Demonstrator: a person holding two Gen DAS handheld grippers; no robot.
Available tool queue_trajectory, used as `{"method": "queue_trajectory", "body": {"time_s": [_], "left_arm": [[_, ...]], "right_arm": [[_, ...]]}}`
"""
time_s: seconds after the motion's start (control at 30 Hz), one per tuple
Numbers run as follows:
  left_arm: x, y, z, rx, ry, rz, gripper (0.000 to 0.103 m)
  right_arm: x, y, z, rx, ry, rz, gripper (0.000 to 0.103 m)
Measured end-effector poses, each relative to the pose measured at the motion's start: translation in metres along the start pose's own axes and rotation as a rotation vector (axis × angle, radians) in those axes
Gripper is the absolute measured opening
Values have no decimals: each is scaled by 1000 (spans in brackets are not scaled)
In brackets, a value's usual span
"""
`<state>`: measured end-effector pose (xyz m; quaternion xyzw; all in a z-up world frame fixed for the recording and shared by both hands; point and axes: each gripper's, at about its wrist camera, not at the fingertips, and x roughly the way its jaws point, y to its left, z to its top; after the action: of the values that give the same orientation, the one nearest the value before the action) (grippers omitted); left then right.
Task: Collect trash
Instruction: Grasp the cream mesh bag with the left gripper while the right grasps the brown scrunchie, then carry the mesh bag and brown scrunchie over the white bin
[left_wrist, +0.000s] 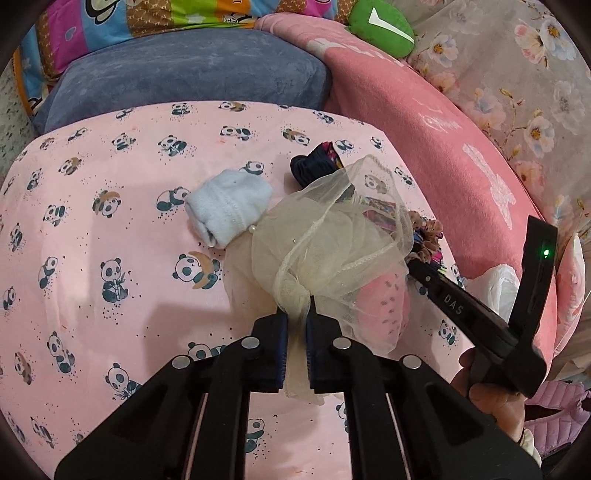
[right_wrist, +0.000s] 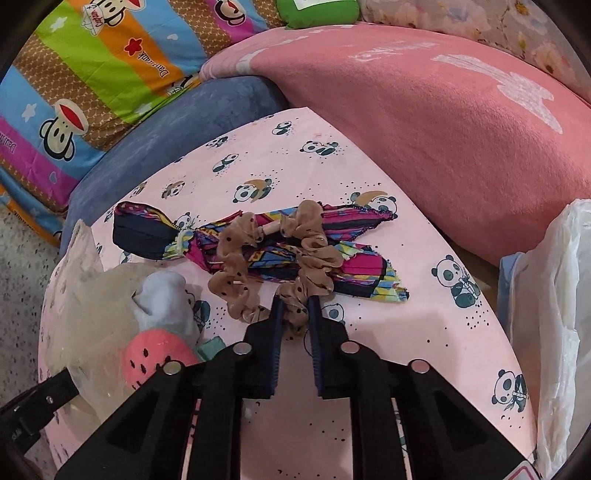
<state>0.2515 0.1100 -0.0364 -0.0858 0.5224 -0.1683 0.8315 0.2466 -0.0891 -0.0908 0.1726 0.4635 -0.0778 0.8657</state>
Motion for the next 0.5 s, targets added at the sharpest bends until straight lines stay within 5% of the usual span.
{"method": "queue_trajectory", "body": {"time_s": [0.5], "left_arm": [[-37,-54,-4,75,-59,-10,8]], "right_arm": [[-96,-16,-25,-22,-111,47,8]]}}
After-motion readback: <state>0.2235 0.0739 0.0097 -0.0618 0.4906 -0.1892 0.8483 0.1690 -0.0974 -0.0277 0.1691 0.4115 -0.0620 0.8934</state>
